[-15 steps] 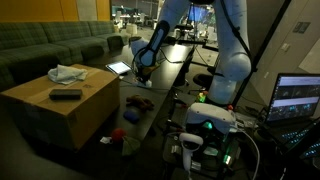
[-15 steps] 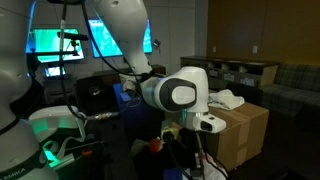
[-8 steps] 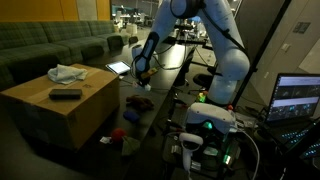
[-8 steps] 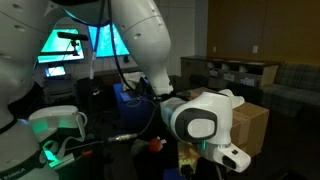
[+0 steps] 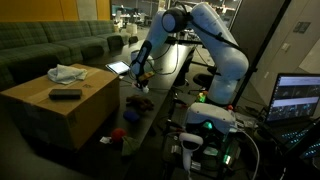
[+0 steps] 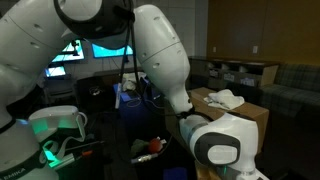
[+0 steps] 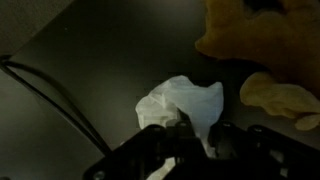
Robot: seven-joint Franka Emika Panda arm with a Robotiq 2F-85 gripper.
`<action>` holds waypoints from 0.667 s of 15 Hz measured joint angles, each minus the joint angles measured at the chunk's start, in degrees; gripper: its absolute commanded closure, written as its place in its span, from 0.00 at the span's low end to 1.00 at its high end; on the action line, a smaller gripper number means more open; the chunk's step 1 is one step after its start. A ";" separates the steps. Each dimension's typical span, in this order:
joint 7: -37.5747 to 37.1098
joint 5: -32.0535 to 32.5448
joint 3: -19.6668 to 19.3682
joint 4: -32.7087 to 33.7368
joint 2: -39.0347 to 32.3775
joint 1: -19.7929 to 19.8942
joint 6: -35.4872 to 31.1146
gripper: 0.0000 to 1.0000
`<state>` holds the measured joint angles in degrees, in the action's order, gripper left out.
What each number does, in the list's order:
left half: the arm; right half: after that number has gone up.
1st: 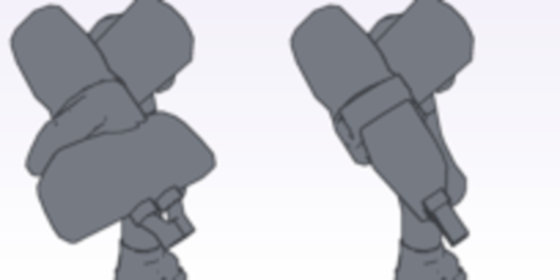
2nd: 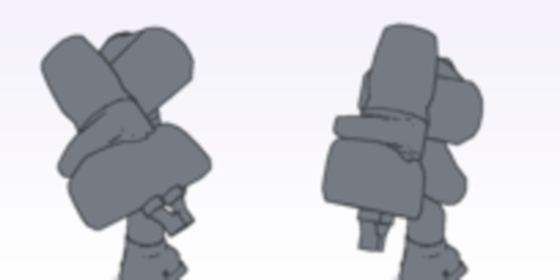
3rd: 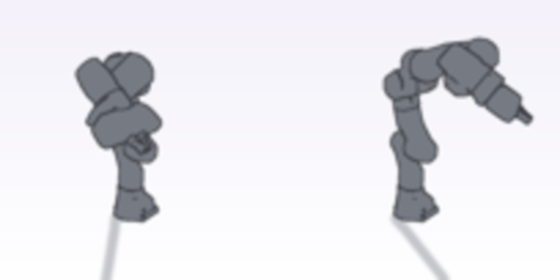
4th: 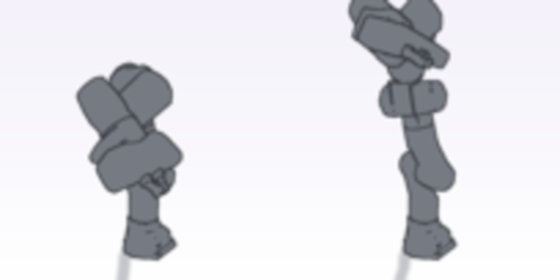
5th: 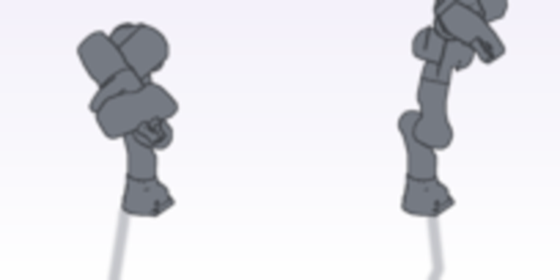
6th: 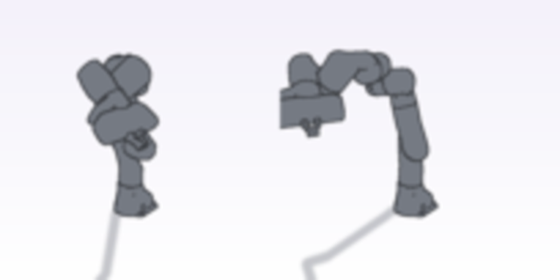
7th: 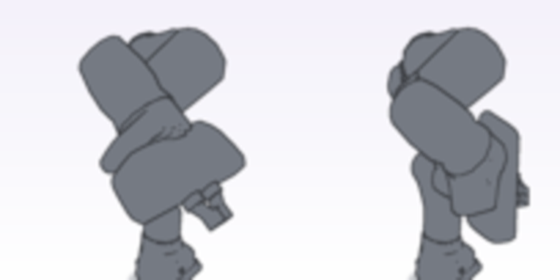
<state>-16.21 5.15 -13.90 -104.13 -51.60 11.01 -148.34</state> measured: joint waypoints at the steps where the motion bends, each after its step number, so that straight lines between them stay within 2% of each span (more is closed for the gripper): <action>1: 0.10 -0.32 0.00 1.39 -0.98 0.21 0.57 0.39; 6: 0.93 -0.86 0.20 4.94 -3.39 0.42 1.63 0.01; 10: 3.81 -0.86 1.20 5.07 -3.30 -0.02 1.57 0.00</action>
<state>-12.40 4.29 -12.70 -99.07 -54.89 10.99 -146.77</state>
